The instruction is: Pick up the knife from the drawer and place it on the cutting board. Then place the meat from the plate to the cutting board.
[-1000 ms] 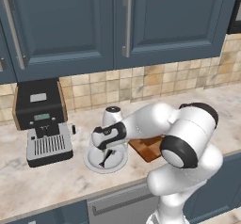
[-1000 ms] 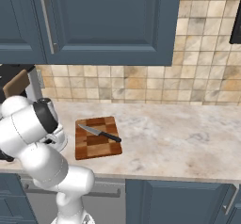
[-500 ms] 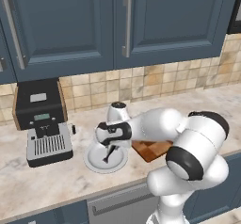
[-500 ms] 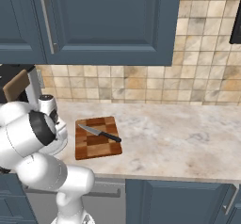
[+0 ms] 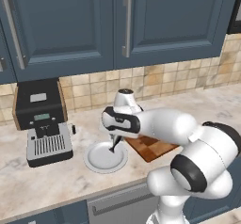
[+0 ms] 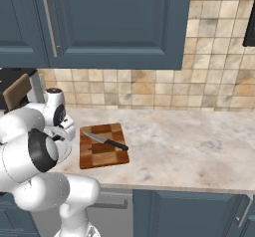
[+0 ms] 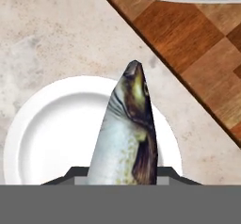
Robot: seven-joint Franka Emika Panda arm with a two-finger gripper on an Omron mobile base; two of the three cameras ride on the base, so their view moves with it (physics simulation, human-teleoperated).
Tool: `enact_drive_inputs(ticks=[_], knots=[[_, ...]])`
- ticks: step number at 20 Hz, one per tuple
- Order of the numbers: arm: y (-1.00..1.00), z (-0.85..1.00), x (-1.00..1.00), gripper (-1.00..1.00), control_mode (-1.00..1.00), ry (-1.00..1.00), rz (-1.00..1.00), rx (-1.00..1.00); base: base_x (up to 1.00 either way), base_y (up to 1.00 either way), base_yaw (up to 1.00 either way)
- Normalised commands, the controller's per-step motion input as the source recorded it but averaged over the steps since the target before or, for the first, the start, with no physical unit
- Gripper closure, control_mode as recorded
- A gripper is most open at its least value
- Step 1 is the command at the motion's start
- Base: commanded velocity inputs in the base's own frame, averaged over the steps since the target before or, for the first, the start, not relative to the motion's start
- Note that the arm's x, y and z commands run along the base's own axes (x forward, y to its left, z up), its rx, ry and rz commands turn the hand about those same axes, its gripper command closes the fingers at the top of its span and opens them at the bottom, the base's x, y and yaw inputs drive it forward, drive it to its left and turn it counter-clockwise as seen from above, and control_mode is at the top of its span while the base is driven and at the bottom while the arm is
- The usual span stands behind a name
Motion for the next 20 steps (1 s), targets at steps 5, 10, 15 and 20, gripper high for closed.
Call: enact_drive_inputs(ticks=[5,10,15,20], knots=[[-0.29,0.11,0.00,1.00,-1.00,0.10,0.05,0.00,0.00,0.00,0.00],[-0.30,0.00,0.00,1.00,-1.00,0.10,0.14,-0.02,0.00,0.00,0.00],[-0.31,0.00,0.00,1.00,-1.00,0.05,0.26,-0.07,0.00,0.00,0.00],[-0.30,0.00,0.00,1.00,-1.00,0.00,0.37,-0.07,0.00,0.00,0.00]])
